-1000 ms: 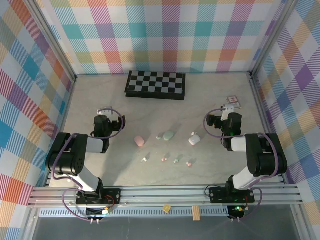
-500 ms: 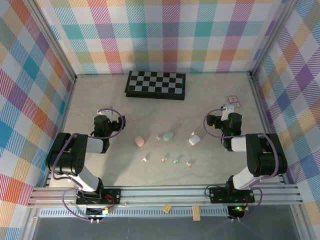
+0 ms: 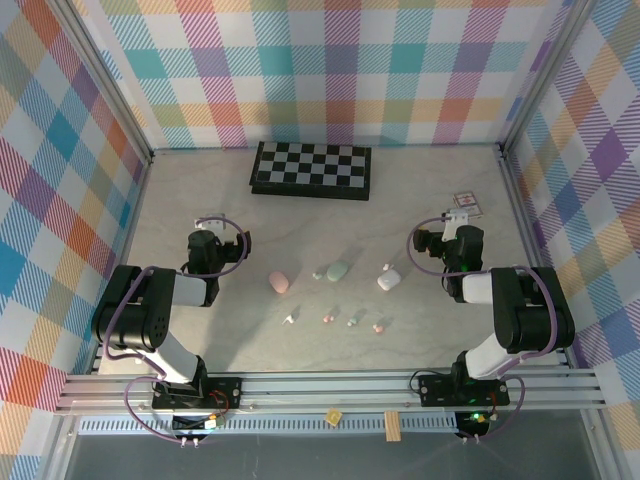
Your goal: Insert wireless bluetooth earbuds into charging case
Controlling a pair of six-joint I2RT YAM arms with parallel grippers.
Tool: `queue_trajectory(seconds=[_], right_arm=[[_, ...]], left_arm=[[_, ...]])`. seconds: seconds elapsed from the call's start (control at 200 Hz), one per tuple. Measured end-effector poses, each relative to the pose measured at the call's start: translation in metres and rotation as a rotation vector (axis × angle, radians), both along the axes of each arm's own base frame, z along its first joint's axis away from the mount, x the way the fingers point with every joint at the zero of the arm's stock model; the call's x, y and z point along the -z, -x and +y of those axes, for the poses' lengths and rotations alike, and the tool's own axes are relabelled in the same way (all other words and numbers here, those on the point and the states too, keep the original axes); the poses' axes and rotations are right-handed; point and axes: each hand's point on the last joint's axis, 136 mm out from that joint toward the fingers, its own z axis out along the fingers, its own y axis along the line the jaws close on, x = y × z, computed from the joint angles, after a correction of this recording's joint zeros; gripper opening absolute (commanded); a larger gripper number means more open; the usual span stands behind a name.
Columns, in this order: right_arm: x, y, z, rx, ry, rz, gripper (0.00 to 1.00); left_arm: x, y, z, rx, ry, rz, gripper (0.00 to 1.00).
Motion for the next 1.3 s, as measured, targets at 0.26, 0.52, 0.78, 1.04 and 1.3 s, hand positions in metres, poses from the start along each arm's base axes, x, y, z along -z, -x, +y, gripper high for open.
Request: queue_trajectory(seconds=[0.26,0.52,0.78,1.04,1.3], right_arm=[[-0.024,0.009,0.004,-0.016,0.001,-0.015,0.99],[-0.089,0.028,0.043,-0.117,-0.051,-0.066,0.99],[-0.112,0.074,0.124,-0.366,-0.091,-0.027,0.99],[-0.078,0.126,0.213,-0.651,-0.066,0.098,0.99],[-0.025,0.158,0.302,-0.859,0.035,0.201,0.99]], left_arm=[[-0.020,0.008,0.005,-0.033,-0.018,-0.008,1.00],[-0.113,0.006,-0.001,-0.123,-0.035,-0.052,1.00],[-0.113,0.035,-0.027,-0.100,0.157,0.098,1.00],[-0.081,0.069,-0.051,-0.095,0.346,0.305,1.00],[-0.069,0.080,-0.057,-0.135,0.465,0.392,1.00]])
